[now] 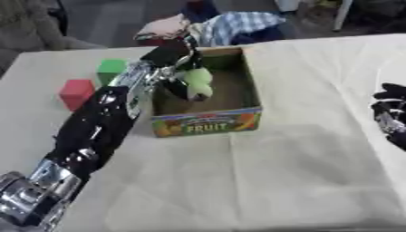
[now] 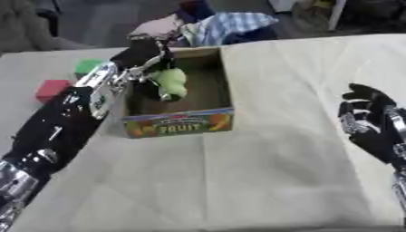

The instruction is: Pick up objects on the table and place them in the box.

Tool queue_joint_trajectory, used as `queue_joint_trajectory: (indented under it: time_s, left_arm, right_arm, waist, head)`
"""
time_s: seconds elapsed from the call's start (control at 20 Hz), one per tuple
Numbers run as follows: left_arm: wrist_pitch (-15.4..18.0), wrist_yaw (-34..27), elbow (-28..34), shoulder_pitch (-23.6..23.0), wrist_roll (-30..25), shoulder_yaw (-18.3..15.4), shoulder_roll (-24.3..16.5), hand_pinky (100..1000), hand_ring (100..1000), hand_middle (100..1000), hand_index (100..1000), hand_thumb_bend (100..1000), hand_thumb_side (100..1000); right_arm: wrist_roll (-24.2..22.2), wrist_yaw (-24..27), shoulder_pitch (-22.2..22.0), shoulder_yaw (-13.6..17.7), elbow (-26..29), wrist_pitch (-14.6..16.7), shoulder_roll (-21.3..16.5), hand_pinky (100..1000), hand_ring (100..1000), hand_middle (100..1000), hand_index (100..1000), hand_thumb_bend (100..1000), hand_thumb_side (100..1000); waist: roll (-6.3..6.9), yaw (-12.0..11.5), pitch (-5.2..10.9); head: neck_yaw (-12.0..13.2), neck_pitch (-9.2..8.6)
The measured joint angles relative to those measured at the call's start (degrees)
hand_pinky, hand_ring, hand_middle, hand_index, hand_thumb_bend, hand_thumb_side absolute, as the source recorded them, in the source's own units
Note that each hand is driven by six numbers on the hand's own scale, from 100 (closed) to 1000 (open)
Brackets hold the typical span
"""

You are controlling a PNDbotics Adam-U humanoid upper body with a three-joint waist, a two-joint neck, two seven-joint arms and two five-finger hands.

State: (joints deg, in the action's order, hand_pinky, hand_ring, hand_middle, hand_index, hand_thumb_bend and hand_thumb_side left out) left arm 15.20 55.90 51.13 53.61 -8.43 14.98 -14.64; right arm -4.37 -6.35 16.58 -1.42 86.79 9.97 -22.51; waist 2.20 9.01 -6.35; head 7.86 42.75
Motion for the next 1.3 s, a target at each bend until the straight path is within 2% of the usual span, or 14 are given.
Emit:
queue_joint_trajectory:
  time_s: [0.1, 0.2, 0.25, 0.3, 0.55, 0.75, 1.0, 1.3]
  left_arm:
    - [0.39, -2.12, 1.79, -0.17, -1.82, 0.35, -0.69, 778, 778, 804, 864, 886, 455]
    - [0.39, -4.44, 4.91, -0.19, -3.90, 0.78, -2.31, 772, 755, 782, 857, 889, 454]
    - [0.40, -6.06, 7.04, -0.26, -5.17, 1.05, -3.50, 769, 737, 764, 846, 793, 500]
    - [0.34, -7.70, 9.27, -0.43, -6.40, 1.28, -4.88, 764, 724, 753, 838, 886, 446]
    - [-1.50, -16.07, 20.68, -2.51, -11.60, 1.43, -13.79, 742, 681, 710, 813, 852, 418]
    - [-4.01, -20.37, 25.46, -5.23, -14.23, 0.30, -21.07, 741, 676, 697, 800, 847, 401]
    - [-5.54, -22.11, 26.02, -9.35, -16.23, -1.20, -27.76, 744, 684, 697, 796, 833, 386]
    - [-5.01, -19.50, 18.43, -10.04, -18.34, -2.60, -29.22, 733, 677, 678, 774, 824, 355]
  right_arm:
    - [0.03, 0.00, -0.32, 0.04, 0.00, -0.01, 0.00, 607, 717, 728, 884, 100, 438]
    - [0.13, 0.00, -0.81, 0.22, -0.02, -0.04, 0.00, 607, 717, 728, 884, 100, 440]
    - [0.23, 0.00, -1.05, 0.36, -0.04, -0.06, 0.01, 607, 717, 728, 884, 100, 437]
    - [0.30, 0.00, -1.21, 0.40, -0.05, -0.04, 0.01, 607, 717, 728, 884, 100, 441]
    - [0.68, 0.00, -2.17, 0.87, -0.36, -0.08, 0.01, 607, 717, 728, 884, 100, 441]
    - [0.91, 0.00, -2.50, 1.11, -0.42, 0.01, 0.00, 607, 717, 728, 884, 100, 441]
    - [1.02, 0.00, -2.51, 1.29, -0.71, -0.01, -0.01, 608, 717, 728, 885, 100, 441]
    - [1.02, 0.00, -2.50, 1.37, -0.73, 0.00, -0.01, 608, 717, 728, 885, 100, 442]
  waist:
    - [-0.04, -0.59, 0.15]
    - [-0.14, -1.41, 0.58]
    - [-0.21, -1.93, 0.79]
    - [-0.25, -2.31, 0.95]
    - [-0.36, -4.27, 1.69]
    - [-0.56, -5.49, 1.84]
    - [-0.99, -6.24, 1.85]
    - [-1.35, -6.17, 1.79]
  head:
    - [-0.23, 0.01]
    - [-0.54, 0.06]
    - [-0.76, 0.10]
    - [-0.96, 0.13]
    - [-2.05, 0.57]
    - [-2.55, 0.60]
    - [-2.98, 0.60]
    - [-3.18, 0.59]
